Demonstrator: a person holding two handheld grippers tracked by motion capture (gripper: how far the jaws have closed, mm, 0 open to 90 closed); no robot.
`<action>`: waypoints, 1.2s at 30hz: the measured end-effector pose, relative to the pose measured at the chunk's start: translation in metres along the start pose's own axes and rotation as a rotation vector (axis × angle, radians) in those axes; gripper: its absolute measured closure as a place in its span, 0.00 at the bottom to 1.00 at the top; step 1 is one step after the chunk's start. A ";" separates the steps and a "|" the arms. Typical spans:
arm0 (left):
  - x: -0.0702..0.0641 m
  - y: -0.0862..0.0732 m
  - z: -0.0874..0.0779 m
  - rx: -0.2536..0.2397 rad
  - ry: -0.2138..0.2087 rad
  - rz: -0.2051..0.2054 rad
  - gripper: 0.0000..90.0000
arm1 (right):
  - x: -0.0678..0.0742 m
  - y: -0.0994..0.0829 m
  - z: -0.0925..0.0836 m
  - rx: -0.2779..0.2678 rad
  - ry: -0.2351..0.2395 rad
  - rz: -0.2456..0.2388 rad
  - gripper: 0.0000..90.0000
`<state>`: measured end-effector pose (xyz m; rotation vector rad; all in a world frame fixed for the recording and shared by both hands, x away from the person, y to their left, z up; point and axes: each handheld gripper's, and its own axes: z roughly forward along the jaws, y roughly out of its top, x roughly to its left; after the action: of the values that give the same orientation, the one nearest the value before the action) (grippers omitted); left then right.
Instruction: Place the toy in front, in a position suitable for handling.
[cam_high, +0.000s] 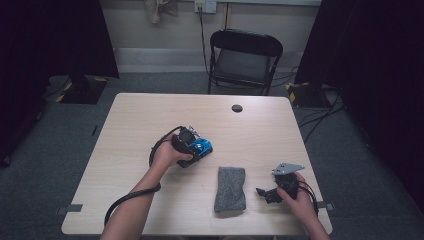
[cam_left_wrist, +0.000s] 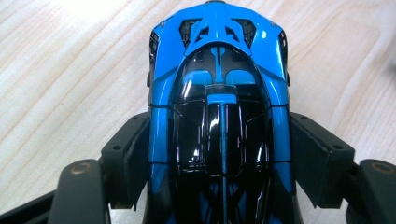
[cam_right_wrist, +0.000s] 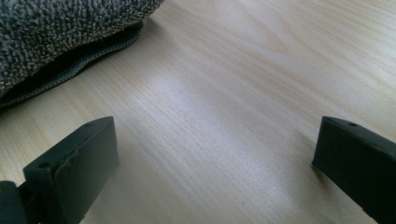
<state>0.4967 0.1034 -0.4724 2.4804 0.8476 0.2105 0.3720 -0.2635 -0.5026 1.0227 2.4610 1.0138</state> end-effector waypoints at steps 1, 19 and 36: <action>0.000 0.000 0.000 0.001 -0.004 -0.001 0.31 | 0.000 0.000 0.000 0.000 0.000 0.000 0.00; 0.005 -0.010 0.002 -0.058 -0.031 -0.087 0.24 | 0.000 0.000 0.000 0.000 0.000 0.000 0.00; 0.004 -0.024 -0.018 -0.097 0.000 -0.097 0.21 | 0.000 0.000 0.000 0.000 0.000 0.000 0.00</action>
<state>0.4821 0.1297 -0.4695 2.3434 0.9324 0.2125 0.3720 -0.2635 -0.5026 1.0228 2.4609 1.0140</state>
